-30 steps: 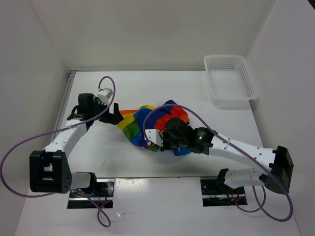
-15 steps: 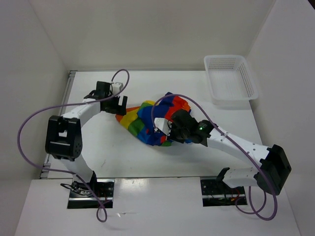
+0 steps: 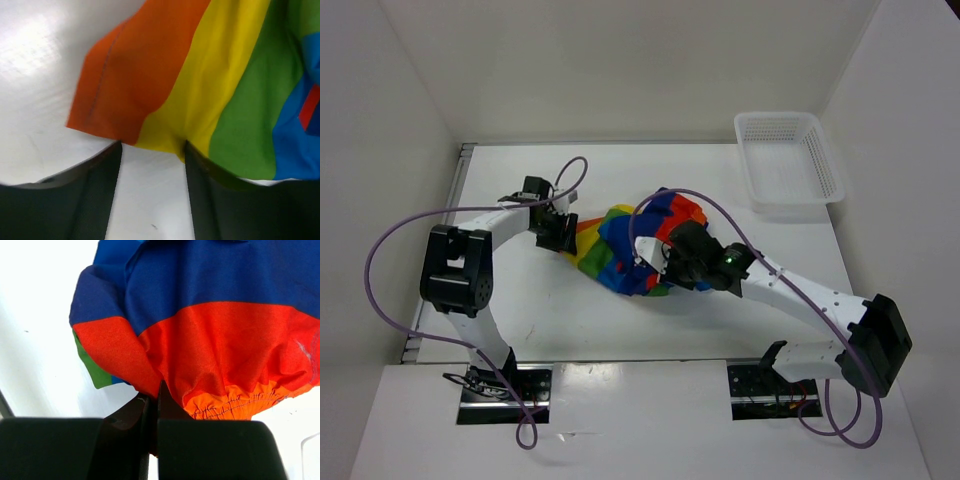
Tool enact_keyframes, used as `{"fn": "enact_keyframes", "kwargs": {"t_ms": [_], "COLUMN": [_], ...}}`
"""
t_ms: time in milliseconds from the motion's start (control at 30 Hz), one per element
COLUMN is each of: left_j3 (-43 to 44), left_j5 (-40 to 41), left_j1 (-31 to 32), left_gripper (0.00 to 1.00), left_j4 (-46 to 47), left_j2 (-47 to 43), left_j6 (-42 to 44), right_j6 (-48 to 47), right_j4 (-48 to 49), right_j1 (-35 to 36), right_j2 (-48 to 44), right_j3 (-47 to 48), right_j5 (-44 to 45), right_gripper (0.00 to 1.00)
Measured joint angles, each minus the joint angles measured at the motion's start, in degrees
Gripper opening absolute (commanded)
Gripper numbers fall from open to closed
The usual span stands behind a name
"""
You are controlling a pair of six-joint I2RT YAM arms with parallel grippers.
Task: Fold and stack the shorts
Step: Flatten the shorts out
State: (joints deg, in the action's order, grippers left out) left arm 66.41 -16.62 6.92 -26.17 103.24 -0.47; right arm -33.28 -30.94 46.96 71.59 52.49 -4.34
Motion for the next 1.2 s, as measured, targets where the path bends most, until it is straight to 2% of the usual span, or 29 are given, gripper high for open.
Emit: {"fn": "enact_keyframes", "kwargs": {"t_ms": [133, 167, 200, 433, 500, 667, 867, 967, 1100, 1200], "left_j3": [-1.53, -1.53, -1.53, 1.07, 5.73, 23.34, 24.13, 28.98, 39.78, 41.86], "left_j5": [-0.33, -0.72, -0.96, -0.81, -0.15, 2.75, 5.68, 5.33, 6.49, 7.93], "left_j1": [0.48, 0.57, 0.72, 0.39, -0.87, -6.69, -7.23, -7.65, -10.54, -11.45], "left_gripper": [0.22, 0.02, 0.0, 0.0, 0.0, 0.0, 0.0, 0.0, 0.0, 0.0], "left_j4": [-0.9, -0.81, -0.66, -1.49, -2.91, -2.6, -2.34, -6.34, -9.18, -9.73], "left_j2": [0.28, 0.48, 0.7, 1.01, 0.94, -0.85, -12.35, -12.07, -10.58, -14.49], "left_j6": [0.13, 0.42, 0.07, 0.22, 0.24, 0.17, 0.26, 0.28, 0.26, 0.26], "right_j6": [0.42, 0.5, 0.76, 3.69, 3.96, 2.32, -0.24, -0.28, -1.18, -1.57], "right_j4": [0.57, 0.74, 1.05, 5.68, 7.54, 15.63, 18.01, 17.57, 18.84, 19.1], "right_j1": [-0.94, -1.18, -1.38, -5.9, -9.01, -14.67, -11.89, -10.67, -10.51, -10.51], "right_j2": [0.0, 0.0, 0.0, 0.55, 2.95, 12.37, 11.98, 12.57, 12.96, 12.52], "right_j3": [0.0, 0.0, 0.0, 0.59, 3.85, 20.31, 28.17, 32.02, 36.26, 36.87], "right_j5": [-0.07, -0.04, 0.02, 2.54, 3.63, 6.58, 6.8, 7.8, 10.21, 11.06], "right_gripper": [0.0, 0.0, 0.0, 0.0, 0.0, 0.0, 0.0, 0.0, 0.0, 0.0]}}
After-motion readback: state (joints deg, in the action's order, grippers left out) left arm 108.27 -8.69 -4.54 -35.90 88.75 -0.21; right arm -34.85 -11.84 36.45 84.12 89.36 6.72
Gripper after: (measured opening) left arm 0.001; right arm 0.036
